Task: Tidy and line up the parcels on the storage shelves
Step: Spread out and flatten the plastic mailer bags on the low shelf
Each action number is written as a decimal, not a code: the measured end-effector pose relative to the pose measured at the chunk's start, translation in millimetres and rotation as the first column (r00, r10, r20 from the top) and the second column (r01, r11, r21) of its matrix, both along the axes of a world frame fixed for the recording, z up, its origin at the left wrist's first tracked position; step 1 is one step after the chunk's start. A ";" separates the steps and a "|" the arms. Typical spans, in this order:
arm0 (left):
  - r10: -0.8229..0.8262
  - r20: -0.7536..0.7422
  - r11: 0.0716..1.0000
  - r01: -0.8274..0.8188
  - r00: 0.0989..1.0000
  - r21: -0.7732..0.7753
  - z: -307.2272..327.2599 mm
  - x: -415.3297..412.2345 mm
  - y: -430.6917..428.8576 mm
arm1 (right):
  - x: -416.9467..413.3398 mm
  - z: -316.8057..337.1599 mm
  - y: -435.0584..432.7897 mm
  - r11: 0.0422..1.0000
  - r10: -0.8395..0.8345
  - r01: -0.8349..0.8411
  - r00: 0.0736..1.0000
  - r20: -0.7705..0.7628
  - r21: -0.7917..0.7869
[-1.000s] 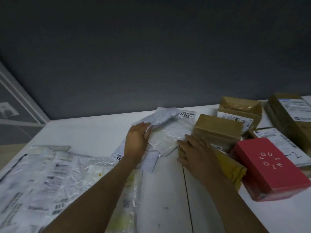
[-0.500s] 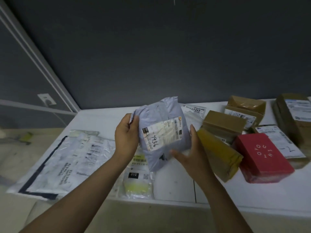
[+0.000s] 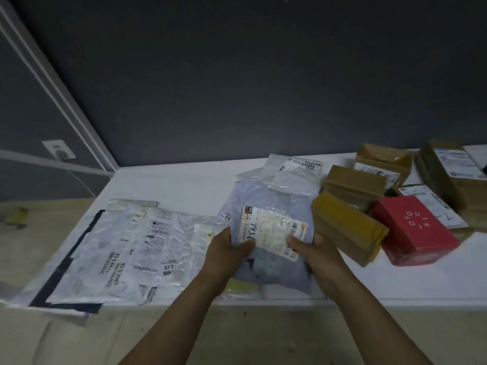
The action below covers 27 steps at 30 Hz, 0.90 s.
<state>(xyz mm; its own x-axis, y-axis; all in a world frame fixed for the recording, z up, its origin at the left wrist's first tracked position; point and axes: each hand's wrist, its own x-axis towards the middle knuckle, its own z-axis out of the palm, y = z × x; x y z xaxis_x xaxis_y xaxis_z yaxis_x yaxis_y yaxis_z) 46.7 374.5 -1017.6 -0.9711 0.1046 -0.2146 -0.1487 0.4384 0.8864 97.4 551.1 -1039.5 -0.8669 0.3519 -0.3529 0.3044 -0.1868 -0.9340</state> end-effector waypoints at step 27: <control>0.383 -0.266 0.802 -0.461 0.885 -0.381 3.5 -70.5 -214.1 | -38.4 -71.1 -155.2 -0.089 0.517 -0.282 0.806 0.286 0.955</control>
<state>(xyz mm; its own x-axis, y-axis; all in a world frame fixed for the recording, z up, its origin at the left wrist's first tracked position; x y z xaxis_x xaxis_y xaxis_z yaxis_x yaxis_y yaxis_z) -23.8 160.5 -1014.0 -0.9220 -0.3861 0.0281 -0.2738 0.7017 0.6578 59.1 395.9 -1110.6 -0.9818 -0.1796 0.0621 -0.1874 0.9692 -0.1601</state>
